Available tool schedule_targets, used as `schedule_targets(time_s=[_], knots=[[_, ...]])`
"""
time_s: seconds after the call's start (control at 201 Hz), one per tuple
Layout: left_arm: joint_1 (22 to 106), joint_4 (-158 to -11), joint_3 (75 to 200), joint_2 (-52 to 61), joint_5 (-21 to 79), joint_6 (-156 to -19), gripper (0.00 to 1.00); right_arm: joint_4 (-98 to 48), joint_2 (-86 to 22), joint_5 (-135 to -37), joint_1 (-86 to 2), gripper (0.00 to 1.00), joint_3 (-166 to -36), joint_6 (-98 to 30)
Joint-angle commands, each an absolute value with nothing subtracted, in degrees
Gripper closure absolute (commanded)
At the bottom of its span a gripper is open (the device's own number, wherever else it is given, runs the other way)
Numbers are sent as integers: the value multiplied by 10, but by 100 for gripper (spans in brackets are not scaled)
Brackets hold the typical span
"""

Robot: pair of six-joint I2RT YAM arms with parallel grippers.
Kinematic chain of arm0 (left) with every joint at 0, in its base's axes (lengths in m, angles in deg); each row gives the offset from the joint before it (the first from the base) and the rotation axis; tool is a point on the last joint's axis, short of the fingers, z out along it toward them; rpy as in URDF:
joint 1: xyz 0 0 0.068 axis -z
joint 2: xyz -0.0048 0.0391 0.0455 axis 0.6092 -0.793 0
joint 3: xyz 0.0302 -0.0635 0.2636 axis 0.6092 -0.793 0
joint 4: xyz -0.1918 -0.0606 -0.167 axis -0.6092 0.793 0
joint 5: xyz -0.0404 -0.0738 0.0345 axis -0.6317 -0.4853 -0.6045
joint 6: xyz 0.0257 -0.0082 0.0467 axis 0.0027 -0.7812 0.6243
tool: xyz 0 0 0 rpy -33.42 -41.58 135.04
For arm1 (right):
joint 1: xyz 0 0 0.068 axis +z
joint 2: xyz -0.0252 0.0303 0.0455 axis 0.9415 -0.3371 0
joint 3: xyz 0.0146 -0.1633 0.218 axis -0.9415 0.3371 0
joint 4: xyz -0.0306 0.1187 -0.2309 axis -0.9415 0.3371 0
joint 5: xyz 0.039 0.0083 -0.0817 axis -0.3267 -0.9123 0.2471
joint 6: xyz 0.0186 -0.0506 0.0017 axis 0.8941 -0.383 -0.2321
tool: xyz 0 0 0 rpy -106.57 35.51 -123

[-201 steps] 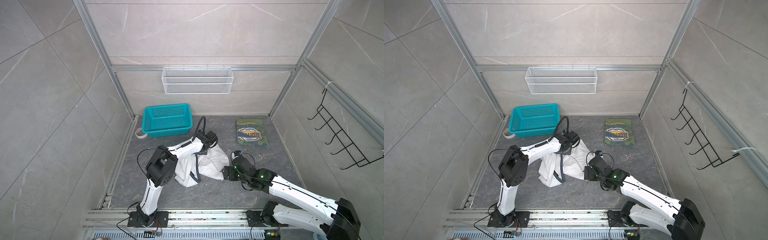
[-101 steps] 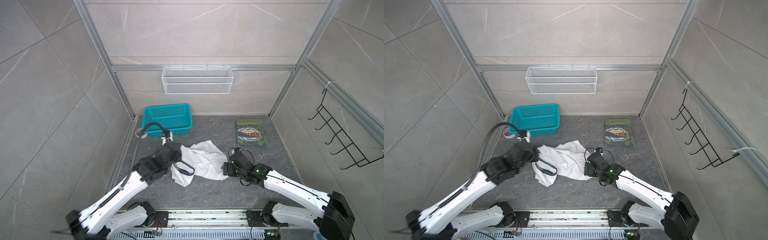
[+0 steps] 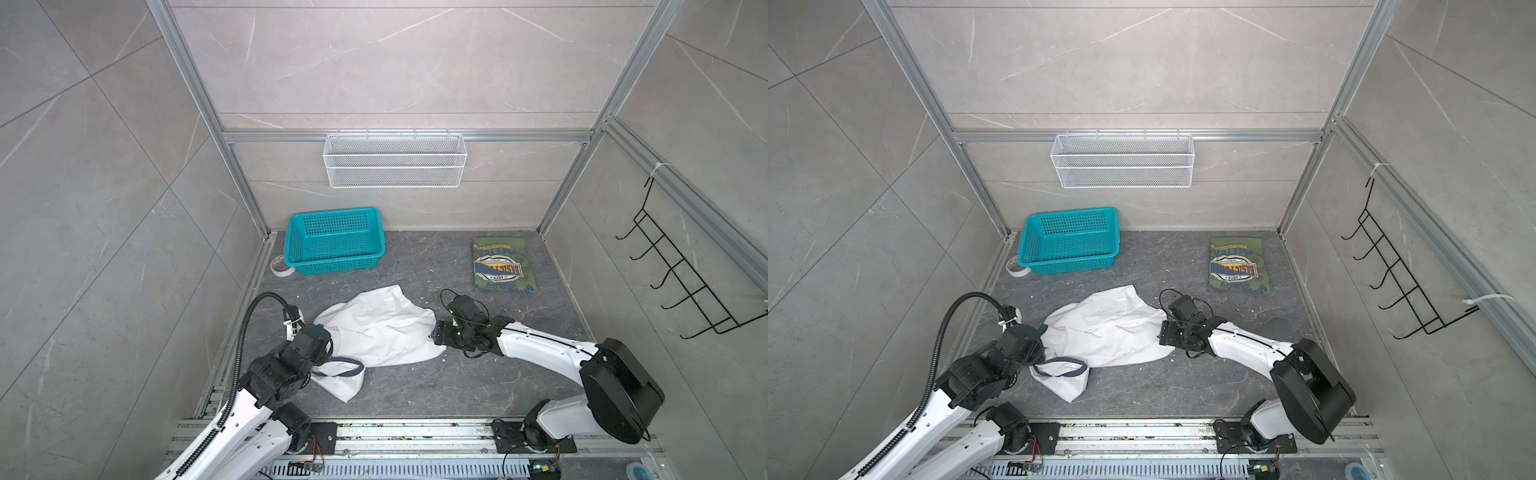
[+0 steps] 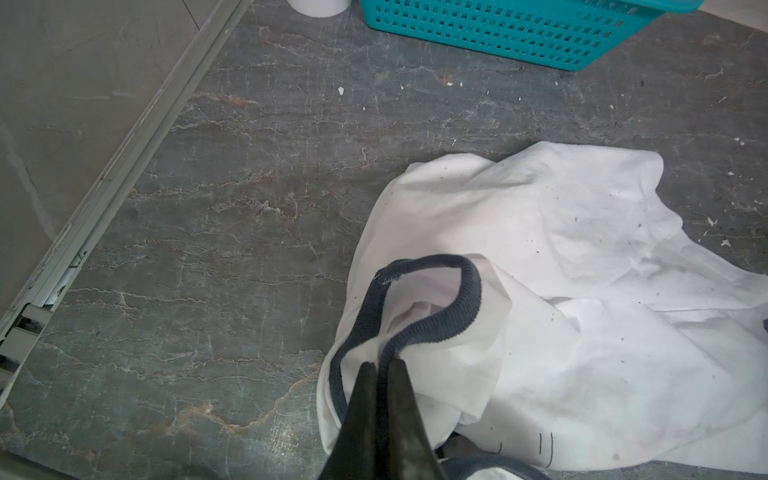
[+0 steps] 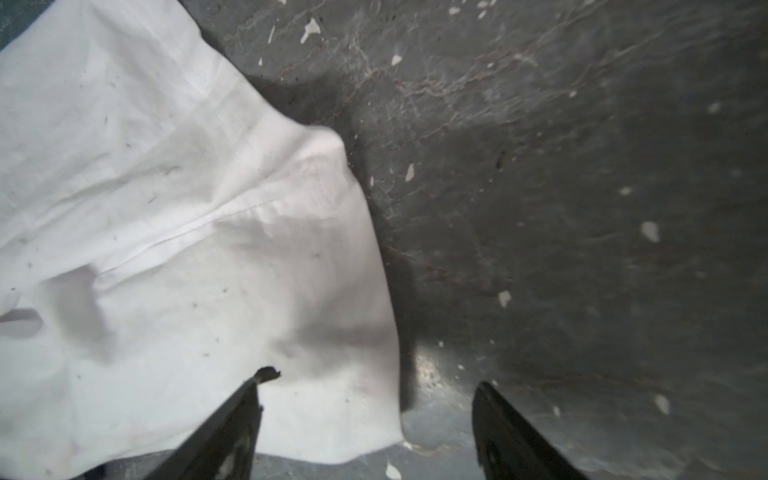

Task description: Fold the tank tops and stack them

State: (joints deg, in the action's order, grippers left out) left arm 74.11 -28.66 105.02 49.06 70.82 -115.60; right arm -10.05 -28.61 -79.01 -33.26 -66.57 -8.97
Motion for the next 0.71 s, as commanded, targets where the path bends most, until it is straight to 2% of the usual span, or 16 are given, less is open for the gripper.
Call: schedule_targets(time_s=[0.0, 0.114, 0.289, 0.433, 0.572, 0.702], knots=[[737, -300, 1061, 479, 711, -1171, 100, -132, -314, -824, -335, 28, -668, -91], [737, -307, 1067, 464, 713, -1167, 100, -134, -330, -821, -335, 41, -666, -83], [737, -305, 1078, 453, 726, -1167, 100, -149, -313, -833, -335, 75, -651, -81], [730, -321, 1114, 432, 735, -1140, 100, -83, -235, -801, -334, 100, -675, -116], [730, -303, 1234, 364, 778, -1088, 100, 28, -100, -734, -335, 100, -768, -193], [723, -342, 1372, 333, 807, -996, 100, 134, -17, -641, -339, 100, -919, -259]])
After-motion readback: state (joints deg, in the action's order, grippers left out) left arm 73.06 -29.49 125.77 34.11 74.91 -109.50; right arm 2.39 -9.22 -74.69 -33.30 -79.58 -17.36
